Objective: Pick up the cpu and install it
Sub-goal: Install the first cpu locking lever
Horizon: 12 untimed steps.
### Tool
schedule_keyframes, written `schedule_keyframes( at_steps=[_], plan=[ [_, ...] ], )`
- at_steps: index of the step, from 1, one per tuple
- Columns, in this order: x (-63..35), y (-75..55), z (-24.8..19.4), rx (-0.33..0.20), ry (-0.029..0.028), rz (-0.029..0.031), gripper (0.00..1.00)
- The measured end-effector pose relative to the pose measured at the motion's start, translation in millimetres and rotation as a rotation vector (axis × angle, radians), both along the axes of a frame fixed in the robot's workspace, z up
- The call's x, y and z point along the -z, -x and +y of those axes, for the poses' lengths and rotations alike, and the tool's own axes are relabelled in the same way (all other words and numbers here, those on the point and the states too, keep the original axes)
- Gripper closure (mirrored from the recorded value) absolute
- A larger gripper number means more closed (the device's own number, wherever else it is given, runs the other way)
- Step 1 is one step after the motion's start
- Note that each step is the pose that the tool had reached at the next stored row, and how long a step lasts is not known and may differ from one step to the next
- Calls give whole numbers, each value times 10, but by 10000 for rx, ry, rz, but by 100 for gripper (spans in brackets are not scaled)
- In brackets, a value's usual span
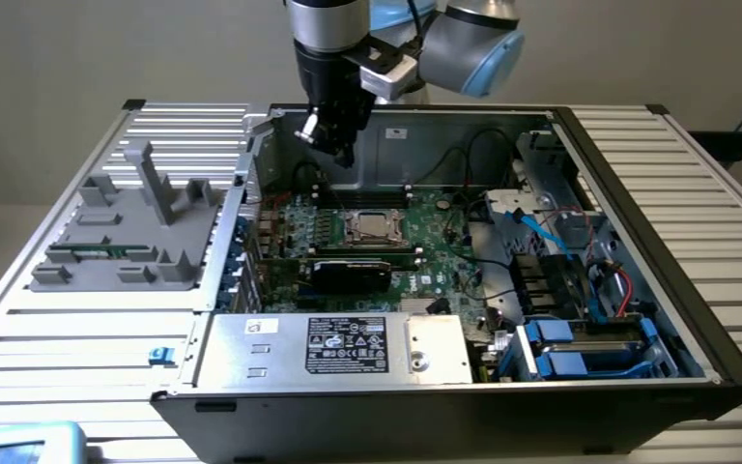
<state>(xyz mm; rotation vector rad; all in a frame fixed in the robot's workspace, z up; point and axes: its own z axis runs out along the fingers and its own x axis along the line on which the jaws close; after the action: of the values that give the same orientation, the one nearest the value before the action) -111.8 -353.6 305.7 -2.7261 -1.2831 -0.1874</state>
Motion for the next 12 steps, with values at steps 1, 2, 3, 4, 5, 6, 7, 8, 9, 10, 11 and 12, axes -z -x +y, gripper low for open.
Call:
schedule_keyframes(
  at_steps=[1, 2, 3, 4, 5, 6, 7, 8, 9, 10, 11, 12],
  plan=[
    [1, 0, 0, 169, -1, 0, 89],
    [2, 0, 0, 336, 0, 1, 89],
    [3, 0, 0, 507, 1, 1, 89],
    [4, 0, 0, 669, 1, 1, 89],
    [5, 0, 0, 833, 1, 1, 89],
    [7, 0, 0, 994, 0, 0, 89],
    [8, 0, 0, 1170, 0, 0, 89],
    [9, 0, 0, 1332, 0, 0, 89],
    [11, 0, 0, 1494, -1, 0, 89],
    [13, 0, 0, 1654, 0, 0, 89],
    [14, 0, 0, 1813, -1, 0, 89],
    [16, 0, 0, 1972, -1, 1, 89]
  ],
)
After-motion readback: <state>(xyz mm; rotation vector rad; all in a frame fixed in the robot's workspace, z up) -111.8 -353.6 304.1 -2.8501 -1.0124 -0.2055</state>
